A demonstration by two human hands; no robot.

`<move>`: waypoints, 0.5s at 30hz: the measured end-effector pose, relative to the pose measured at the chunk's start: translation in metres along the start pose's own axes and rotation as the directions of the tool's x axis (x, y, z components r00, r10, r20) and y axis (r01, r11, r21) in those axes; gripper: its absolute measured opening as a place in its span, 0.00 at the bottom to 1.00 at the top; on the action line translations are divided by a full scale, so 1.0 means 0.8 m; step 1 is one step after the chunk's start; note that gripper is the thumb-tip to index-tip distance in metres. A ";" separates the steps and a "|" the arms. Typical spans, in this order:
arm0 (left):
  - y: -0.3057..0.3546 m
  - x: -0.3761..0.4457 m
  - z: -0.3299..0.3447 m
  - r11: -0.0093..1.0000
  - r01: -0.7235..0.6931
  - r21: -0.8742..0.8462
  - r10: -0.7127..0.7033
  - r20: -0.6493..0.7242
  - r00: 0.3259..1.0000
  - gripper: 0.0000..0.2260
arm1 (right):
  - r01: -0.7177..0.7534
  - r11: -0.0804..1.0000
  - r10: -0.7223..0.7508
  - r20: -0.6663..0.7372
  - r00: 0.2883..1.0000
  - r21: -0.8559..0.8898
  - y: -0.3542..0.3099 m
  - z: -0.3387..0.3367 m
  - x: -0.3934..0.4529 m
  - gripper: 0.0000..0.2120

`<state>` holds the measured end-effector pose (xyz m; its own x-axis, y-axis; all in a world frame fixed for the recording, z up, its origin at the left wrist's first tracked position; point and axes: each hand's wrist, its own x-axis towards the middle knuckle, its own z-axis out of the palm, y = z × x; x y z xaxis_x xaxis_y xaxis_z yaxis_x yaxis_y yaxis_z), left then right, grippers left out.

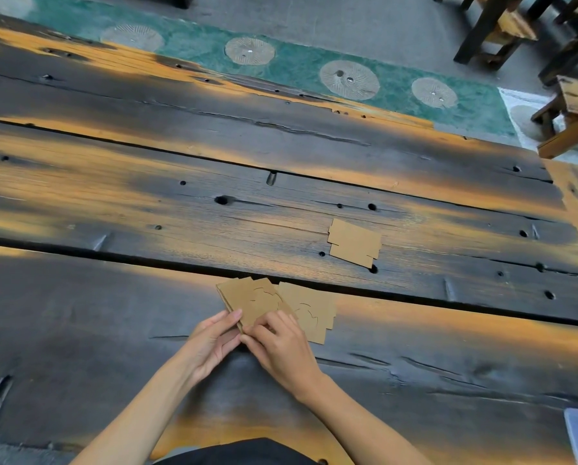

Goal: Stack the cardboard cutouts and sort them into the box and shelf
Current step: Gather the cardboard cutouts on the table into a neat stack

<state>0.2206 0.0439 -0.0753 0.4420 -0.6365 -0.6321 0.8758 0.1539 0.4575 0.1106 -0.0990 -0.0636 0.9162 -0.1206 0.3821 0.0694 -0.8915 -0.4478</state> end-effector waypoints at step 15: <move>0.019 0.012 -0.029 0.940 0.055 0.337 0.019 -0.213 0.977 0.13 | -0.529 0.846 0.523 0.094 0.847 0.068 0.069 -0.008 -0.012 0.11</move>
<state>0.2429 0.0578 -0.0885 0.4898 -0.4577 -0.7421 0.7823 -0.1451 0.6058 0.1030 -0.1498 -0.0864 0.8495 -0.5274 0.0140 -0.3994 -0.6602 -0.6362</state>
